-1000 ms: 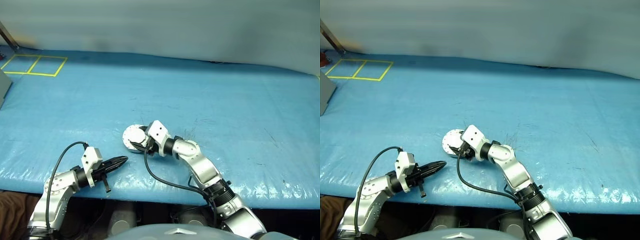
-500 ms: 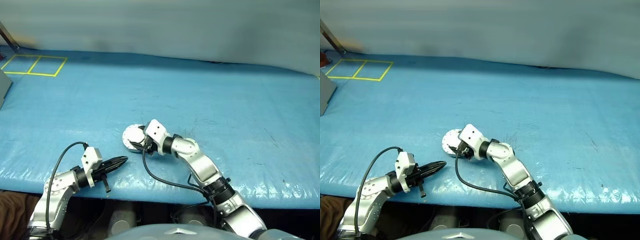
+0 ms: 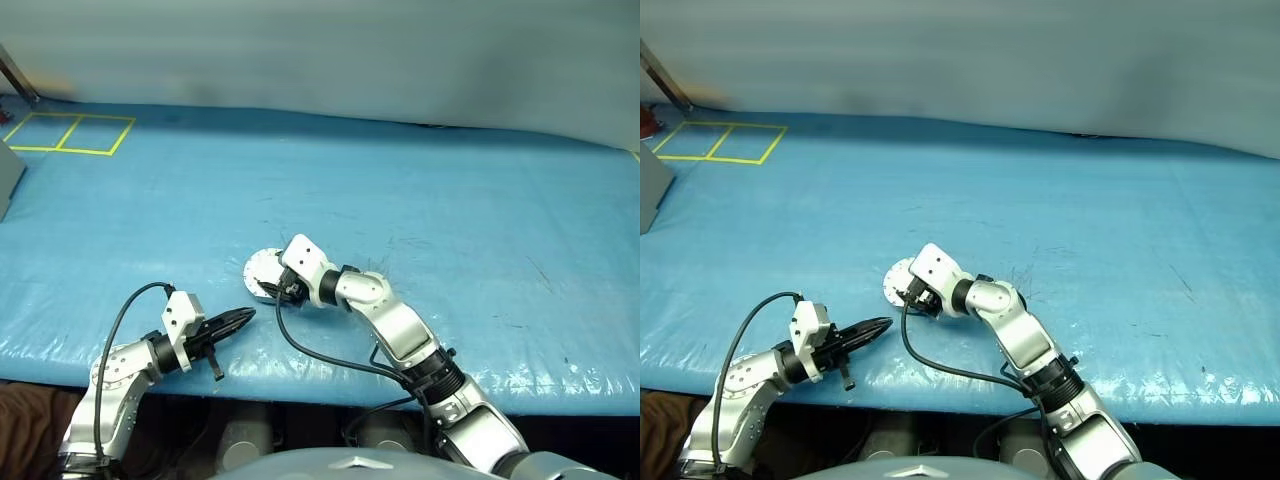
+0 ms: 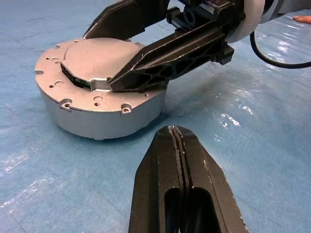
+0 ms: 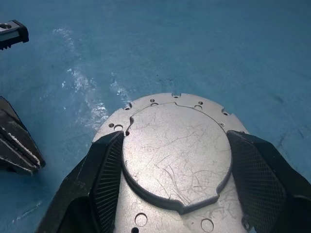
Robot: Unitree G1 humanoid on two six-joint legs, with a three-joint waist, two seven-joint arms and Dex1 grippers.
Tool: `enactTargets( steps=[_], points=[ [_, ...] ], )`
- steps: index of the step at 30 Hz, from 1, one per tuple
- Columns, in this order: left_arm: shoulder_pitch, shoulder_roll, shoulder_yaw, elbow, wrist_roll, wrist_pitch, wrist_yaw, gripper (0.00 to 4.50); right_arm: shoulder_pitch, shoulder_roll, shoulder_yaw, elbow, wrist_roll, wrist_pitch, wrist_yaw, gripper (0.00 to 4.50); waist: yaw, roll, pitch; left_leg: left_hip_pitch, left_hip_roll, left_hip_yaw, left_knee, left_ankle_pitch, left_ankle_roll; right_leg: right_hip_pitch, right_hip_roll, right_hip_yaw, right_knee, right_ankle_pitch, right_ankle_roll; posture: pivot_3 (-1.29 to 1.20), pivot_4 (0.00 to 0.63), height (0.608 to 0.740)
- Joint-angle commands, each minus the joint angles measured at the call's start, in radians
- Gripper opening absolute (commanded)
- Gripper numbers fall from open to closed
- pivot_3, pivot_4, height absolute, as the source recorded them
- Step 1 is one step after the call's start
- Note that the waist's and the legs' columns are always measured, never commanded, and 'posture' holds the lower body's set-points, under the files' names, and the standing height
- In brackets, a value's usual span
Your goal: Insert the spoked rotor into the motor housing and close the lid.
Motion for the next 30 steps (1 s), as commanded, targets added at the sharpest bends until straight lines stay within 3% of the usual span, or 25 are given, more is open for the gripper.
enactTargets(
  steps=[1, 13, 30],
  points=[
    [-0.030, -0.017, 0.034, 0.000, -0.006, -0.012, 0.045, 0.00, 0.033, -0.019, -0.022, 0.067, -0.009, 0.062, -0.025, 2.99, 0.001, 0.000, 0.000, 0.000, 0.000, 0.000, 0.000, 0.000, 0.000, 0.000, 0.000, 0.000, 0.000, 0.000, 0.000, 0.00, 0.150, 0.740],
    [-0.115, -0.036, 0.005, 0.047, 0.064, 0.039, 0.154, 0.00, 0.040, -0.026, -0.042, 0.014, 0.014, 0.057, -0.043, 2.99, 0.004, 0.000, 0.000, 0.000, 0.000, 0.000, 0.000, 0.000, 0.000, 0.000, 0.000, -0.001, 0.000, 0.000, 0.000, 0.00, 0.150, 0.740],
    [-0.134, -0.027, -0.083, 0.054, 0.128, 0.128, 0.170, 0.00, 0.068, -0.030, -0.032, -0.035, 0.040, 0.061, -0.032, 2.99, 0.010, 0.000, -0.001, -0.001, -0.001, -0.001, -0.001, -0.001, 0.002, 0.000, -0.002, -0.002, -0.002, 0.000, 0.000, 0.00, 0.150, 0.740]
  ],
)
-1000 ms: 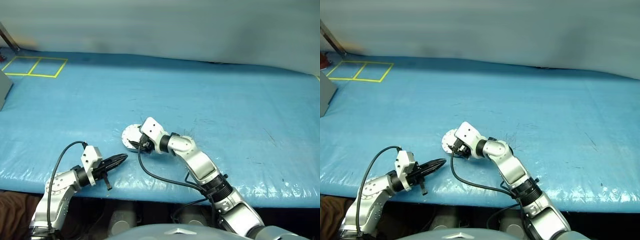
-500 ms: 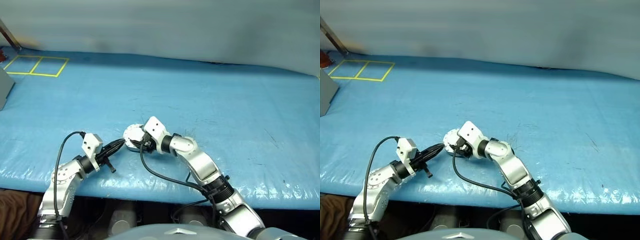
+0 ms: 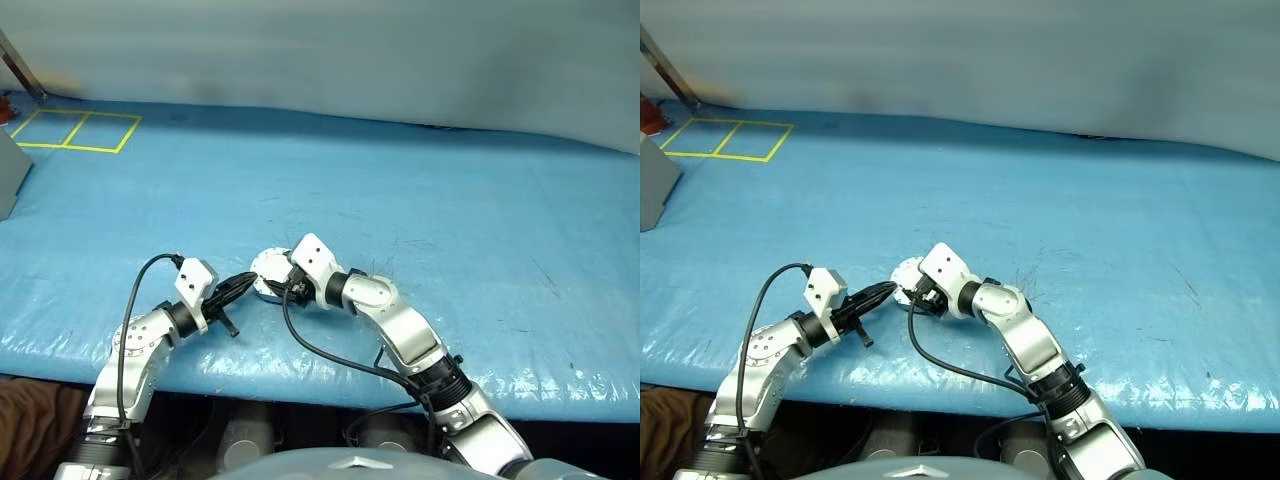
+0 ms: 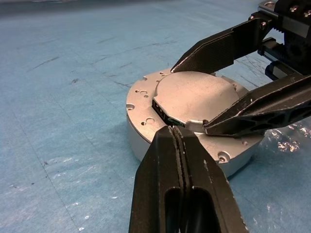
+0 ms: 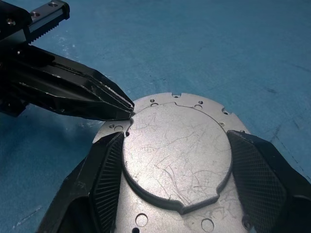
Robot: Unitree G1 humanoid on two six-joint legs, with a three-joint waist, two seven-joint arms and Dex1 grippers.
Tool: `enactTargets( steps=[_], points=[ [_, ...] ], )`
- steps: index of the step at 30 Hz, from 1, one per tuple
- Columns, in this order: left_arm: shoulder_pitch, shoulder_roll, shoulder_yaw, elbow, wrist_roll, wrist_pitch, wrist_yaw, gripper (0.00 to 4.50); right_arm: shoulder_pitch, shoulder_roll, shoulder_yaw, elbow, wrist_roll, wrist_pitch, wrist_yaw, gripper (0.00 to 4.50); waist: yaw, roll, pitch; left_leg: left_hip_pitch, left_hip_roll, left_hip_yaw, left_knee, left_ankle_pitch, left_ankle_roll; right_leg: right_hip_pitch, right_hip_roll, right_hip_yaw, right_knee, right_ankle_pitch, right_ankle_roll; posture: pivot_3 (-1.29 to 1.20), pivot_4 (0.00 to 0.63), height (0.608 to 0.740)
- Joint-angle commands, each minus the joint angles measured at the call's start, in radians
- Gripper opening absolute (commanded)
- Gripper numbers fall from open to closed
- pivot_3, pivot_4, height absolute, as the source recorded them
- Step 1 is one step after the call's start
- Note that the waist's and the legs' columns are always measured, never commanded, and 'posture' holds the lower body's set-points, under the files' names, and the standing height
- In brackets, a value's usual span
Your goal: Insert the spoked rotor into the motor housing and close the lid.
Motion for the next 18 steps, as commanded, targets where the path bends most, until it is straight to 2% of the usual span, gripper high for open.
enactTargets(
  steps=[1, 9, 13, 14, 18],
  points=[
    [0.013, 0.004, -0.048, 0.014, 0.027, 0.055, -0.006, 0.00, 0.027, -0.017, -0.011, 0.017, 0.005, 0.042, 0.004, 2.99, 0.002, 0.000, 0.000, 0.000, 0.000, 0.000, 0.000, 0.000, 0.000, 0.000, 0.000, 0.000, 0.000, 0.000, 0.000, 0.00, 0.150, 0.740],
    [0.014, 0.015, -0.068, 0.009, 0.056, 0.102, 0.004, 0.00, 0.033, -0.018, -0.020, 0.006, 0.023, 0.043, 0.016, 2.99, 0.008, 0.003, -0.003, 0.000, 0.000, 0.000, 0.000, 0.000, 0.000, 0.000, 0.000, 0.000, -0.001, 0.000, 0.000, 0.00, 0.150, 0.740],
    [0.012, 0.011, -0.069, 0.022, 0.055, 0.080, -0.005, 0.00, 0.035, -0.023, -0.022, -0.002, 0.033, 0.046, 0.028, 4.30, 0.009, 0.003, -0.003, 0.000, 0.000, 0.000, -0.001, 0.000, 0.001, 0.000, 0.000, 0.000, -0.001, 0.000, 0.000, 0.00, 0.150, 0.740],
    [0.010, 0.008, -0.068, 0.026, 0.052, 0.075, -0.009, 0.00, 0.035, -0.026, -0.021, -0.005, 0.034, 0.041, 0.032, 4.46, 0.009, 0.003, -0.004, 0.000, 0.000, 0.000, -0.001, 0.000, 0.001, 0.000, 0.000, 0.000, -0.001, 0.000, 0.000, 0.00, 0.150, 0.740],
    [0.009, 0.002, -0.069, 0.047, 0.046, 0.054, -0.023, 0.00, 0.045, -0.019, -0.056, -0.046, 0.073, 0.035, 0.035, 4.46, 0.009, 0.004, -0.004, 0.000, 0.000, 0.000, -0.001, 0.000, 0.001, 0.000, -0.001, 0.000, -0.001, 0.000, 0.000, 0.00, 0.150, 0.740]
  ],
)
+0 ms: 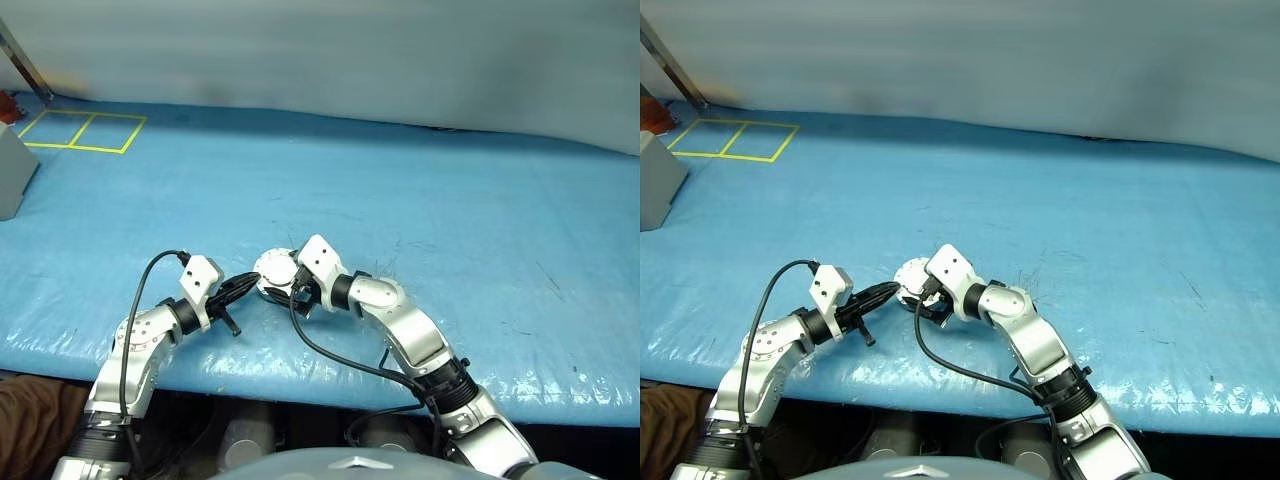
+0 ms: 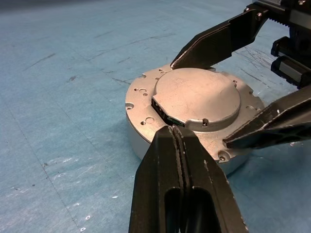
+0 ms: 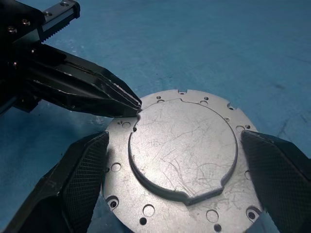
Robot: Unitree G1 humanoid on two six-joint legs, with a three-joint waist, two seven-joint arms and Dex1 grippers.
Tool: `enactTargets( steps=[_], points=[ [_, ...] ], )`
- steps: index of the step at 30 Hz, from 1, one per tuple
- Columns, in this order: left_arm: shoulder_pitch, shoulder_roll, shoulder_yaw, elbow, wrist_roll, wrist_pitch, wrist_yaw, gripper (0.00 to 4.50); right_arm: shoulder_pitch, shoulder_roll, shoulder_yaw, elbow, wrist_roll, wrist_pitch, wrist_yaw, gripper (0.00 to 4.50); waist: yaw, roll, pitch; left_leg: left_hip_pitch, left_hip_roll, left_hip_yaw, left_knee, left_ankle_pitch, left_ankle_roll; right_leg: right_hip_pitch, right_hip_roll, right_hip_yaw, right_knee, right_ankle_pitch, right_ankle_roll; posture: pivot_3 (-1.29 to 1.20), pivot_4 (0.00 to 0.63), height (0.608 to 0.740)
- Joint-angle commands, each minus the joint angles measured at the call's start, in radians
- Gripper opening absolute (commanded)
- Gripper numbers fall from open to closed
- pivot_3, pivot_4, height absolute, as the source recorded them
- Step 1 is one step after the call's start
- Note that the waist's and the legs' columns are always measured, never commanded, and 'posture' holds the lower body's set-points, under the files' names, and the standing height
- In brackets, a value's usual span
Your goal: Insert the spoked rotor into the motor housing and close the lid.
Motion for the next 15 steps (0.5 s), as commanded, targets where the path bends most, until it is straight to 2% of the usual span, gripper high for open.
enactTargets(
  steps=[1, 9, 15],
  points=[
    [0.023, -0.010, -0.054, 0.061, 0.030, 0.008, -0.021, 0.00, 0.027, 0.009, -0.054, -0.036, 0.058, 0.024, 0.005, 4.46, 0.001, 0.000, 0.000, 0.000, 0.000, 0.000, 0.000, 0.000, 0.000, 0.000, 0.000, 0.000, 0.000, 0.000, 0.000, 0.00, 0.150, 0.740],
    [0.023, -0.013, -0.052, 0.089, 0.031, -0.021, -0.036, 0.00, 0.039, 0.078, -0.239, -0.123, 0.269, 0.166, -0.018, 4.46, 0.002, 0.001, 0.001, -0.002, 0.000, -0.001, -0.001, 0.000, 0.000, -0.001, 0.000, -0.001, -0.002, 0.000, 0.000, 0.00, 0.150, 0.740],
    [0.028, -0.010, -0.051, 0.088, 0.034, -0.033, -0.038, 0.00, 0.053, 0.119, -0.417, -0.101, 0.461, 0.323, -0.054, 4.46, 0.002, 0.001, 0.001, -0.003, 0.000, -0.002, -0.003, 0.000, 0.000, -0.001, 0.000, -0.002, -0.005, 0.000, 0.000, 0.00, 0.150, 0.740]
  ],
)
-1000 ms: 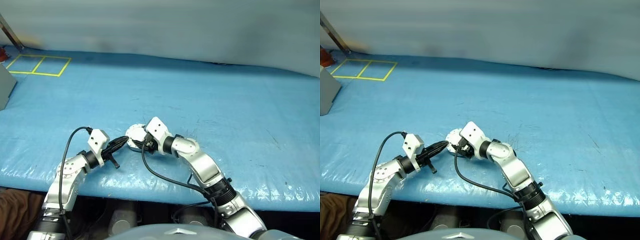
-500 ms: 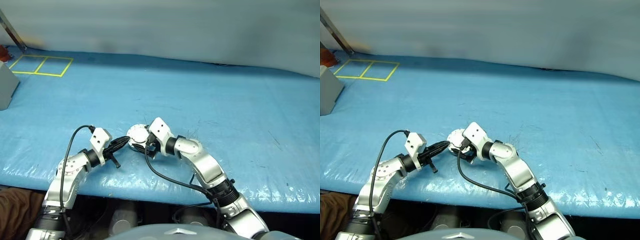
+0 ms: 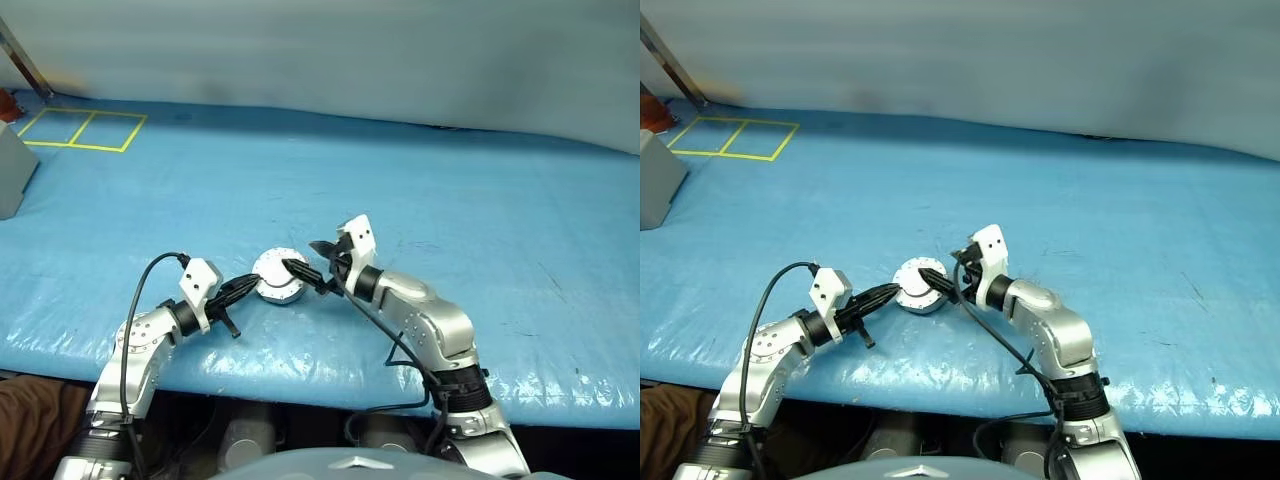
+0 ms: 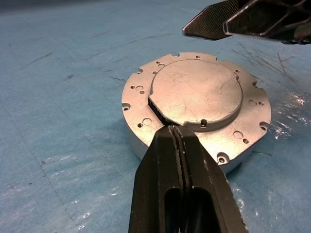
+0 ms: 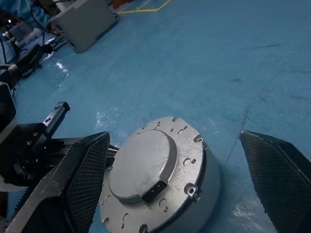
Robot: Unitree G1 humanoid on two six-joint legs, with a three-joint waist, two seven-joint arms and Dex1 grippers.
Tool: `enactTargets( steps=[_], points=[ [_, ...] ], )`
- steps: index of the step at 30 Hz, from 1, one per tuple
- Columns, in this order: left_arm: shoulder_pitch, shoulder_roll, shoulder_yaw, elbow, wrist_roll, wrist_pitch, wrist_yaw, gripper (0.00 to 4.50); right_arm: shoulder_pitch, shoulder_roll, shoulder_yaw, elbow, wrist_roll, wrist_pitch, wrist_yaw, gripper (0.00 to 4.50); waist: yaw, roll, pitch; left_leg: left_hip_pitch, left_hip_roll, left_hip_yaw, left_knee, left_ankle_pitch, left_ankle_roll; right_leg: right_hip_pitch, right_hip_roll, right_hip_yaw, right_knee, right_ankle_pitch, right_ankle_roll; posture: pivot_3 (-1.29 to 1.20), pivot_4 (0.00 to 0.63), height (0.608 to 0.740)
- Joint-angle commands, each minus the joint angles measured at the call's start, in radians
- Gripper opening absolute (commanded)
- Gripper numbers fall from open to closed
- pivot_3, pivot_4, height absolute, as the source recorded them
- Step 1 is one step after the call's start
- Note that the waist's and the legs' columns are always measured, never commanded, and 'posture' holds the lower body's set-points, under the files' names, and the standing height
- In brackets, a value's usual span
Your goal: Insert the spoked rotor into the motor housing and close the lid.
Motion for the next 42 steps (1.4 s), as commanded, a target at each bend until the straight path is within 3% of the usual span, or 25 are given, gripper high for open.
enactTargets(
  steps=[1, 7, 16, 19, 27, 36, 42],
  points=[
    [0.026, -0.004, -0.051, 0.044, 0.035, 0.021, -0.012, 0.00, 0.004, 0.023, -0.085, -0.010, 0.114, 0.078, -0.021, 4.46, 0.000, 0.000, 0.000, 0.000, 0.000, 0.000, -0.001, 0.000, 0.000, 0.000, 0.000, 0.000, -0.001, 0.000, 0.000, 0.00, 0.150, 0.740],
    [0.027, -0.002, -0.055, 0.027, 0.041, 0.021, -0.010, 0.00, 0.038, 0.063, -0.184, 0.078, 0.241, 0.197, -0.050, 4.46, 0.000, 0.001, 0.000, 0.000, 0.000, 0.000, -0.004, 0.000, 0.000, 0.001, 0.000, -0.002, -0.004, 0.000, 0.000, 0.00, 0.150, 0.740],
    [0.047, 0.005, -0.058, -0.055, 0.037, 0.055, 0.010, 0.00, 0.073, 0.096, -0.199, 0.133, 0.316, 0.258, -0.076, 4.46, -0.002, 0.001, 0.000, 0.001, -0.001, 0.000, -0.011, 0.000, 0.000, 0.002, 0.001, -0.003, -0.009, 0.000, 0.001, 0.00, 0.150, 0.740],
    [0.054, 0.009, -0.059, -0.073, 0.037, 0.067, 0.017, 0.00, 0.071, 0.106, -0.208, 0.139, 0.340, 0.264, -0.082, 3.81, -0.002, 0.001, 0.000, 0.001, -0.001, 0.000, -0.012, 0.001, 0.000, 0.001, 0.001, -0.003, -0.010, 0.000, 0.000, 0.00, 0.150, 0.740],
    [0.056, 0.020, -0.064, -0.104, 0.031, 0.095, 0.030, 0.00, 0.075, 0.121, -0.215, 0.143, 0.384, 0.279, -0.091, 1.33, -0.002, 0.002, 0.000, 0.001, -0.001, 0.001, -0.011, 0.001, 0.001, 0.002, 0.001, -0.004, -0.010, 0.000, 0.001, 0.00, 0.150, 0.740],
    [0.072, 0.009, -0.053, -0.118, 0.034, 0.081, 0.056, 0.00, 0.071, 0.111, -0.220, 0.151, 0.403, 0.276, -0.118, 1.25, -0.002, 0.002, -0.001, 0.001, -0.001, 0.001, -0.012, 0.002, 0.001, 0.002, 0.002, -0.003, -0.010, 0.000, 0.001, 0.00, 0.150, 0.740],
    [0.042, -0.130, 0.066, -0.077, -0.128, 0.054, 0.100, 0.00, 0.057, 0.132, -0.278, 0.176, 0.436, 0.264, -0.177, 1.25, -0.002, 0.001, 0.000, 0.001, -0.001, 0.001, -0.011, 0.002, 0.001, 0.002, 0.001, -0.003, -0.010, 0.001, 0.002, 0.00, 0.150, 0.740]
  ],
)
